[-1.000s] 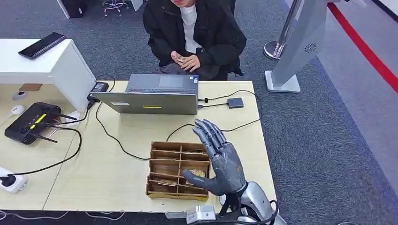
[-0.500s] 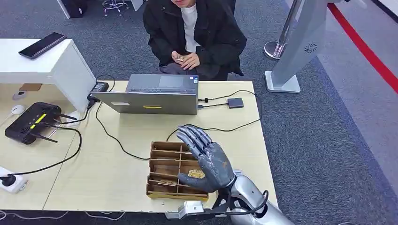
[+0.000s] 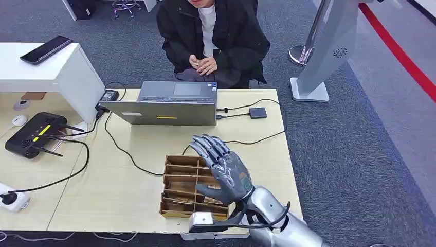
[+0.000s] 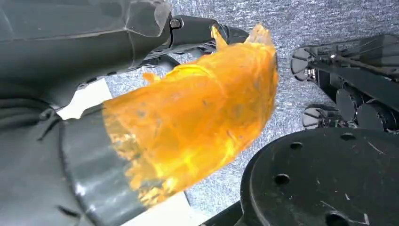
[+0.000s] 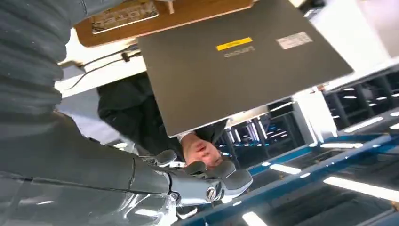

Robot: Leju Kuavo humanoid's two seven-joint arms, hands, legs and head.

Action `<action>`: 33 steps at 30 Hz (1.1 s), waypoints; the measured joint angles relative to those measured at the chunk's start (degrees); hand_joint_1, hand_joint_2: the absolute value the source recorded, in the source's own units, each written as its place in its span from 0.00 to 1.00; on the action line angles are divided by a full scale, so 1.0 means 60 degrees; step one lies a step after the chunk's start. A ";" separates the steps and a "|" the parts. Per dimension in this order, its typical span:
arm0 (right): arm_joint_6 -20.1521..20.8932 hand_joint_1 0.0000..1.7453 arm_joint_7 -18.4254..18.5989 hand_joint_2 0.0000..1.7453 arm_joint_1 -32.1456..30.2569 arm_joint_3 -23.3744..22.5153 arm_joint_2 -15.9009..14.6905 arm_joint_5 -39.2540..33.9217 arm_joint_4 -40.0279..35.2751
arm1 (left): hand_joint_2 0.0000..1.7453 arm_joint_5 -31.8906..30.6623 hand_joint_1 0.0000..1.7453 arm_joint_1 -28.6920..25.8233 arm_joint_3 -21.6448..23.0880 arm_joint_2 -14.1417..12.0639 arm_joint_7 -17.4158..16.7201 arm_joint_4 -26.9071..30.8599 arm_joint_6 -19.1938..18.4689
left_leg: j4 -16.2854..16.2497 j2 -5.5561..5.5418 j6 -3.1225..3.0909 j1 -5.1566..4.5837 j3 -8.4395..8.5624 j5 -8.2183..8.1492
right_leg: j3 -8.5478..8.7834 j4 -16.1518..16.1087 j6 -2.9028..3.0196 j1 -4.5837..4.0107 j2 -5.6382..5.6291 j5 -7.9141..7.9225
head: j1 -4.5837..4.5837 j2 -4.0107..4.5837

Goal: Pass the card to the sensor for recognition and then transmit it.

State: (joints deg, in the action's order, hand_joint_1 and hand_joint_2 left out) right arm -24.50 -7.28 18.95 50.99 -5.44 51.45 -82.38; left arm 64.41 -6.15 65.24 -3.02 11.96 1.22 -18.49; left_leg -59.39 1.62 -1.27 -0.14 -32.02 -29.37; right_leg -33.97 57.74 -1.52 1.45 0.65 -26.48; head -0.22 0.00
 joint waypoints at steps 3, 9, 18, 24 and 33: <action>-0.0044 0.00 0.0091 1.00 0.0056 0.0044 -0.0029 0.0106 0.0124 | 0.00 -0.0058 0.00 -0.0014 -0.0157 0.0000 0.0000 0.0000 -0.0004 | 0.0000 -0.0001 0.0000 0.0000 -0.0001 0.0000 | 0.0001 0.0000 0.0000 0.0000 0.0000 0.0000 | 0.0000 0.0000; -0.0062 0.00 0.0383 1.00 0.0180 0.0168 -0.0124 0.0434 0.0314 | 0.00 -0.0397 0.00 -0.0023 -0.0455 -0.0029 0.0000 0.0000 -0.0004 | 0.0000 0.0000 0.0000 0.0000 -0.0001 0.0000 | 0.0000 0.0000 0.0000 0.0000 0.0000 0.0000 | -0.0004 0.0000; 0.0128 0.00 0.0692 1.00 0.0324 0.0324 -0.0310 0.0718 0.0467 | 0.00 -0.0929 0.00 -0.0047 -0.0987 -0.0033 0.0000 0.0000 -0.0004 | 0.0000 0.0000 0.0000 0.0000 -0.0001 0.0000 | 0.0000 0.0000 0.0000 0.0000 0.0000 0.0000 | 0.0000 0.0000; 0.0408 0.00 0.0896 1.00 0.0405 0.0415 -0.0372 0.0700 0.0598 | 0.00 -0.1279 0.00 -0.0076 -0.1384 -0.0029 0.0000 0.0000 -0.0004 | 0.0000 0.0000 0.0000 0.0000 0.0000 0.0000 | 0.0000 0.0000 0.0000 0.0000 0.0000 0.0000 | 0.0000 0.0000; 0.0612 0.04 0.1005 1.00 0.0494 0.0470 -0.0412 0.0627 0.0780 | 0.00 -0.1515 0.00 -0.0098 -0.1807 -0.0029 0.0000 0.0000 -0.0004 | 0.0000 0.0000 0.0000 0.0000 0.0000 0.0000 | 0.0000 0.0000 0.0000 0.0000 0.0000 0.0000 | 0.0000 0.0000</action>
State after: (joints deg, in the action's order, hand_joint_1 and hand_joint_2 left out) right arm -20.83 -1.25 21.92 53.81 -7.91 55.21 -77.70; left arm 55.32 -6.73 54.40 -3.19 11.96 1.22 -18.51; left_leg -59.40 1.62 -1.28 -0.14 -32.02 -29.38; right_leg -33.97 57.74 -1.52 1.45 0.65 -26.48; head -0.22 0.00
